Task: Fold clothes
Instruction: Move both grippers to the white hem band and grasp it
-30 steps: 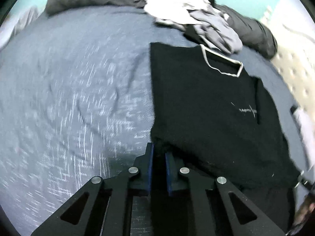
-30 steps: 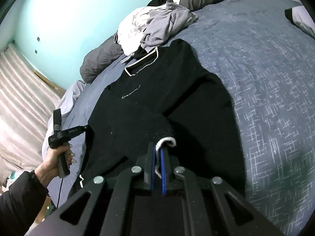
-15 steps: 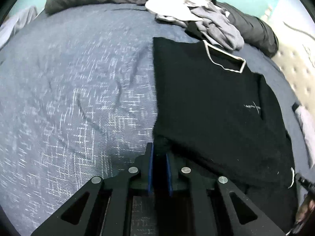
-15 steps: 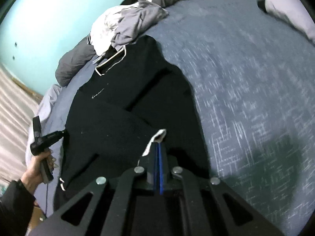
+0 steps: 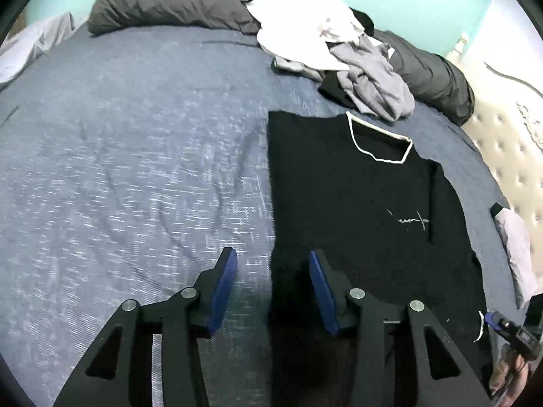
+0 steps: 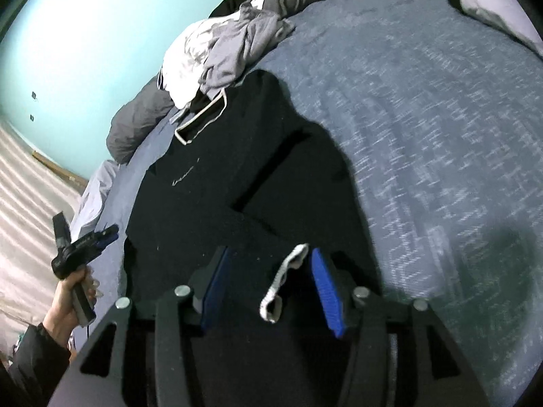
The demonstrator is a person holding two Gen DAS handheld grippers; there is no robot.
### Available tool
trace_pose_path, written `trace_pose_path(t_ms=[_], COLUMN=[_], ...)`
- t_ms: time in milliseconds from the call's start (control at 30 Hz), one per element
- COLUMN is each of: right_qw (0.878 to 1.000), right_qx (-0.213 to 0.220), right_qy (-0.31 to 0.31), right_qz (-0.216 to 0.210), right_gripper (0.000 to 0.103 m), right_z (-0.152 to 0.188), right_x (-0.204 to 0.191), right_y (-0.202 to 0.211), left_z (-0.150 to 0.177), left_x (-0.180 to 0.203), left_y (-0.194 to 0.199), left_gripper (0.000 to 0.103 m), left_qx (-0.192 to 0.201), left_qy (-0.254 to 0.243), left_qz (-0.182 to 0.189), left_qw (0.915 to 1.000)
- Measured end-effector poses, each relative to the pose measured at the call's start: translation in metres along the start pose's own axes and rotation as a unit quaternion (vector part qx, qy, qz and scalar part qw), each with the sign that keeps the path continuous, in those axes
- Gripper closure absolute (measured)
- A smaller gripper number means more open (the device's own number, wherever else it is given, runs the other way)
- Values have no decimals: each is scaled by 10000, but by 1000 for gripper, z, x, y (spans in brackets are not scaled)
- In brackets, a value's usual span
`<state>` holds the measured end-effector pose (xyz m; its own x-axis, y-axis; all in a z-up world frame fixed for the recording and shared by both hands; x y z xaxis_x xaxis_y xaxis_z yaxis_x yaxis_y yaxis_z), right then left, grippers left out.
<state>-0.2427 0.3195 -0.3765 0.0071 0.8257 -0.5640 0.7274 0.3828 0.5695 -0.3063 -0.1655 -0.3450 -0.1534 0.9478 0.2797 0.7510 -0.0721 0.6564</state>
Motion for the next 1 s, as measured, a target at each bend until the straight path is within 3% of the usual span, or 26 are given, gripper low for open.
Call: trace_pose_path(t_ms=[133, 233, 300, 333, 567, 800, 867, 900, 1000], right_qw=[9995, 9989, 9988, 9989, 9995, 9997, 9996, 9997, 9997], right_qx=[-204, -294, -339, -329, 53, -250, -260, -242, -236], right_qy=[185, 299, 328, 311, 102, 43, 31, 40, 54], right_qz=[144, 201, 164, 111, -278, 49, 69, 72, 98], right_gripper=[54, 89, 97, 98, 99, 99, 99, 99, 99], right_z=[6, 9, 12, 13, 4, 27, 28, 27, 27], right_x=[1, 1, 0, -2, -16, -2, -1, 0, 1], right_y=[-13, -19, -21, -19, 23, 4, 1, 1, -1], left_z=[5, 11, 14, 15, 12, 13, 14, 14, 8], left_x=[-3, -6, -5, -5, 1, -10, -11, -12, -19], left_y=[-16, -24, -26, -27, -23, -20, -20, -19, -12], left_gripper=[55, 55, 59, 66, 83, 83, 89, 100, 102], left_qx=[-141, -190, -211, -221, -174, -239, -255, -237, -31], left_qy=[231, 382, 404, 415, 217, 251, 222, 221, 336], left_qz=[24, 80, 137, 166, 172, 35, 48, 16, -74], left_qw=[9996, 9991, 9989, 9988, 9995, 9994, 9994, 9995, 9994])
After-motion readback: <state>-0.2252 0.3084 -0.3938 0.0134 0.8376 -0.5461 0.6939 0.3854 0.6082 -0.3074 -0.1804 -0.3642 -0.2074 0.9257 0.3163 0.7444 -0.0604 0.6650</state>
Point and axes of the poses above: each gripper's, at about its wrist camera, not at the fingertips, and y roughly against the way its jaws point, x to its right, z to its underside, the point moved 6 cm from there along -y, roughly the way its jaws point, and after that the axes turned 13 degrees about x, right-handed, at the moved point
